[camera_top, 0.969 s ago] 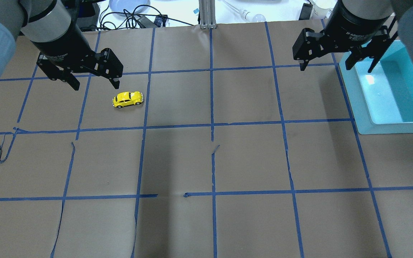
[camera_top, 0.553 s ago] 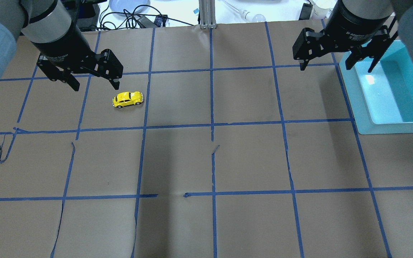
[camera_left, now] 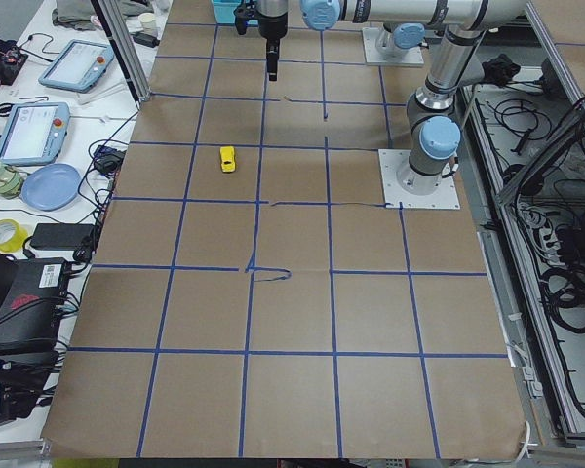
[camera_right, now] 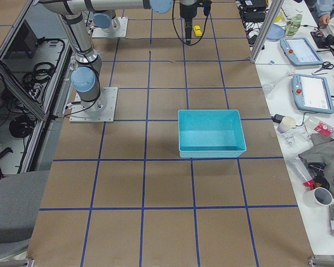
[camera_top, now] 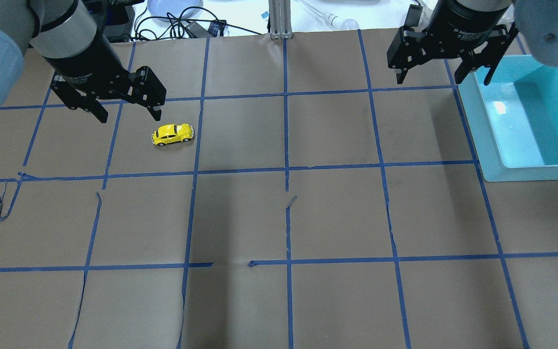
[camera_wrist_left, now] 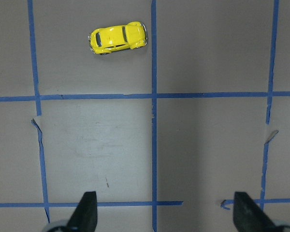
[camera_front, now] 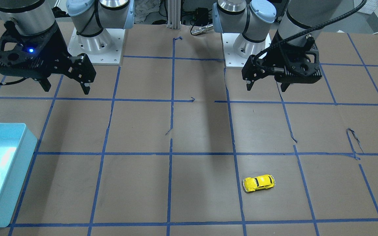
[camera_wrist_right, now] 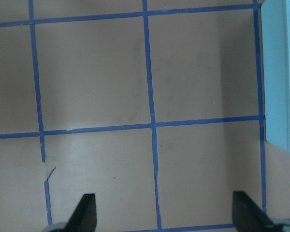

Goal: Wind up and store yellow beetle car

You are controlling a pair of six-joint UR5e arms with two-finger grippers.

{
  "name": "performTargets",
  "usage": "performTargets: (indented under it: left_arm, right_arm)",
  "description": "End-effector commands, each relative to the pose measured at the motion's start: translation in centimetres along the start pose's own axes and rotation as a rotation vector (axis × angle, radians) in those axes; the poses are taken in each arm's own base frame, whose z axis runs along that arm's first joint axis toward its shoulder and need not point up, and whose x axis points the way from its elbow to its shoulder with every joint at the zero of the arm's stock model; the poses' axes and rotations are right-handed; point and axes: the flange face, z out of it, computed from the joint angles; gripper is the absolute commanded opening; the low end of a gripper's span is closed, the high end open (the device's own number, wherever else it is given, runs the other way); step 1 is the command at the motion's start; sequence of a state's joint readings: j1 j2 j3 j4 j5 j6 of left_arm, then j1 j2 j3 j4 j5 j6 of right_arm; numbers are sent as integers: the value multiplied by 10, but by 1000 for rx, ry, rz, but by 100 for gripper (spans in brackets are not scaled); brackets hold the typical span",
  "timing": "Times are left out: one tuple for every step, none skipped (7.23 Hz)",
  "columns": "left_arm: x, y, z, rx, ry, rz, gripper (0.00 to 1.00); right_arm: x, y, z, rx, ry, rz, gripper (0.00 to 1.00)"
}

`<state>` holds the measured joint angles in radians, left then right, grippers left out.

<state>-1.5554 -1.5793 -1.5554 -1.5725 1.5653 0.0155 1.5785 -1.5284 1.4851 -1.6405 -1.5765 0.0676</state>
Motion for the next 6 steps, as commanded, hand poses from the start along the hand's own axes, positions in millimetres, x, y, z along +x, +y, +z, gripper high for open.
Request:
performTargets:
  left_arm:
    - [-1, -1, 3, -4, 2, -2, 100]
    - [-1, -3, 7, -11, 1, -2, 100]
    - [-3, -1, 2, 1, -4, -8, 100]
    - [-6, -3, -3, 10, -4, -23, 100]
    - [-7, -4, -5, 18, -1, -17, 100]
    - [-8, -6, -3, 30, -3, -17, 100]
  right_arm:
    - [-4, -14, 6, 26, -29, 3, 100]
    - [-5, -9, 5, 24, -15, -2, 100]
    - [-4, -9, 6, 23, -14, -2, 100]
    - [-4, -9, 5, 21, -12, -3, 100]
    - [-4, -8, 5, 23, -14, -5, 100]
    - [-4, -8, 4, 23, -12, -5, 100]
